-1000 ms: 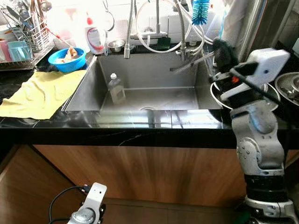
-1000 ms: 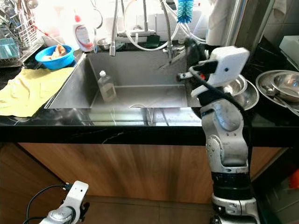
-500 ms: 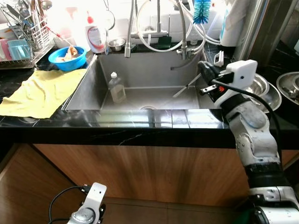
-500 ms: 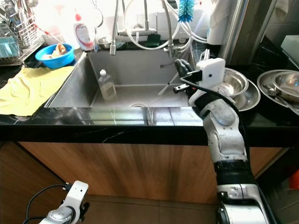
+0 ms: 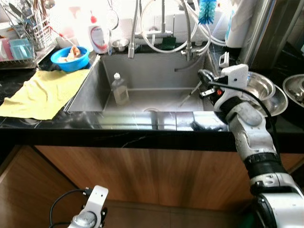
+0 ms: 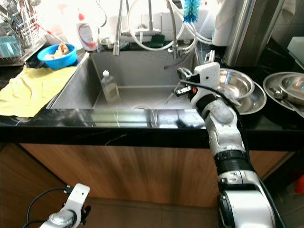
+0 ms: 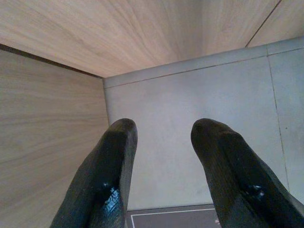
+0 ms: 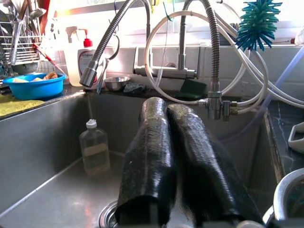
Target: Kitchen organization
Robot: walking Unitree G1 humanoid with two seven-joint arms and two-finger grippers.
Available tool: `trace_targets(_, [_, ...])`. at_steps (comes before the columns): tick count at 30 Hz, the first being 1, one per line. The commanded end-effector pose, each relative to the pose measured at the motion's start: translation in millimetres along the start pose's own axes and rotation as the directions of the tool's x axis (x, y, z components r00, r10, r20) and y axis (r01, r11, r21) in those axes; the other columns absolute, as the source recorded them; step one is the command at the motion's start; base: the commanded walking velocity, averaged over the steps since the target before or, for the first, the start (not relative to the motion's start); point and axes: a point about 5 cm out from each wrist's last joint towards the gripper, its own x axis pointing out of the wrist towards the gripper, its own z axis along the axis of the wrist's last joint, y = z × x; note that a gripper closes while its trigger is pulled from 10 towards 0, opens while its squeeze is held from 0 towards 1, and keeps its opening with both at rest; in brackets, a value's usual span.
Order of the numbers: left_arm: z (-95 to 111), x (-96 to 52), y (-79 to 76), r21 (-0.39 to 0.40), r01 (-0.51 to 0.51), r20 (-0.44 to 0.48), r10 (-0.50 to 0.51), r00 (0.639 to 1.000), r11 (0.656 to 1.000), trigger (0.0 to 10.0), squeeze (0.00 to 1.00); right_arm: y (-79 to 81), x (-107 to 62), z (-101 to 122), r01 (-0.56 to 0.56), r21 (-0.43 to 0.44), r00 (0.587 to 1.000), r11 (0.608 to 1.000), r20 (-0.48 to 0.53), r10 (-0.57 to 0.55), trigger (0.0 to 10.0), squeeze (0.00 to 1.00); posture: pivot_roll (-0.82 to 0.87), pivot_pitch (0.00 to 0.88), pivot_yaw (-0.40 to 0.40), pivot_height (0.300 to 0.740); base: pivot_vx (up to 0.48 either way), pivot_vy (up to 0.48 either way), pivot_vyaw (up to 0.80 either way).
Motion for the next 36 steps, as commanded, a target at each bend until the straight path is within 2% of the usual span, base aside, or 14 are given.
trace_targets(1, [-4.0,-1.2,6.7,0.008,-0.02,-0.013,0.02,1.0,1.0,10.0,0.0,0.9,3.7,4.1,-0.01,-0.013,1.0,1.0,0.014,0.01,10.0,0.89,-0.12,0.0,0.081,0.74,0.0,0.0,0.0])
trace_targets(2, [-4.0,-1.2,6.6,0.008,-0.019,-0.012,0.019,1.0,1.0,10.0,0.0,0.9,3.9,3.4,-0.011,-0.013,1.0,1.0,0.014,0.011,10.0,1.0,-0.12,0.0,0.081,0.74,0.0,0.0,0.0])
trace_targets(11, [-4.2,-1.3,6.7,0.015,-0.016,-0.013,0.016,1.0,1.0,10.0,0.0,0.5,4.9,1.6,-0.001,-0.031,1.0,1.0,0.024,0.002,10.0,1.0,-0.13,0.0,0.083,0.74,0.0,0.0,0.0])
trace_targets(12, [-4.2,-1.3,6.7,0.016,-0.016,-0.013,0.016,1.0,1.0,10.0,0.0,0.3,5.2,3.0,0.006,-0.039,1.0,0.999,0.031,-0.004,10.0,0.75,-0.13,0.0,0.083,0.74,0.0,0.0,0.0])
trace_targets(13, [-4.3,-1.3,6.9,0.017,-0.016,-0.013,0.016,1.0,1.0,10.0,0.0,0.7,6.3,8.7,0.02,-0.051,0.998,0.998,0.058,-0.017,10.0,0.0,-0.13,0.0,0.085,0.74,0.0,0.0,0.0])
trace_targets(16, [-4.6,-1.4,7.2,0.018,-0.016,-0.014,0.016,1.0,1.0,10.0,0.0,1.9,7.9,16.8,0.035,-0.058,0.995,0.998,0.097,-0.029,10.0,0.0,-0.13,0.0,0.086,0.74,0.0,0.0,0.0])
trace_targets(18, [-5.2,-1.5,6.9,0.023,-0.014,-0.015,0.015,1.0,1.0,10.0,0.0,5.3,9.4,35.6,0.081,-0.07,0.981,0.994,0.18,-0.068,10.0,0.0,-0.13,0.0,0.088,0.74,0.0,0.0,0.0])
trace_targets(22, [-5.6,-1.6,6.6,0.023,-0.013,-0.016,0.013,1.0,1.0,10.0,0.0,11.8,7.1,50.5,0.109,-0.066,0.966,0.992,0.244,-0.09,10.0,0.0,-0.13,0.0,0.089,0.74,0.0,0.0,0.0])
trace_targets(25, [-5.7,-1.5,5.6,0.024,-0.011,-0.016,0.011,1.0,1.0,10.0,0.0,17.9,-2.1,61.6,0.136,-0.053,0.947,0.989,0.301,-0.114,10.0,0.0,-0.14,0.0,0.088,0.74,0.0,0.0,0.0])
trace_targets(29, [-5.9,-1.5,5.0,0.023,-0.01,-0.017,0.01,1.0,1.0,10.0,0.0,17.3,-23.3,60.2,0.202,-0.059,0.935,0.978,0.31,-0.174,10.0,0.0,-0.14,0.0,0.087,0.74,0.0,0.0,0.0])
trace_targets(30, [-6.1,-1.5,4.9,0.023,-0.009,-0.017,0.01,1.0,1.0,10.0,0.0,16.5,-27.4,58.6,0.217,-0.052,0.933,0.975,0.306,-0.191,10.0,0.05,-0.14,0.0,0.087,0.74,0.0,0.0,0.0])
trace_targets(31, [-6.5,-1.5,4.7,0.022,-0.009,-0.018,0.009,1.0,1.0,10.0,0.0,15.0,-34.8,56.1,0.252,-0.032,0.927,0.967,0.296,-0.232,10.0,1.0,-0.14,0.0,0.087,0.74,0.0,0.0,0.0])
trace_targets(33, [-7.9,-1.7,3.9,0.021,-0.008,-0.022,0.008,1.0,1.0,10.0,0.0,13.8,-53.6,49.1,0.318,-0.019,0.913,0.948,0.274,-0.301,10.0,1.0,-0.15,0.0,0.087,0.74,0.0,0.0,0.0])
trace_targets(36, [-8.7,-1.9,3.2,0.022,-0.006,-0.024,0.006,1.0,1.0,10.0,0.0,13.1,-67.6,43.7,0.365,-0.02,0.904,0.931,0.248,-0.349,10.0,1.0,-0.15,0.0,0.091,0.74,0.0,0.0,0.0])
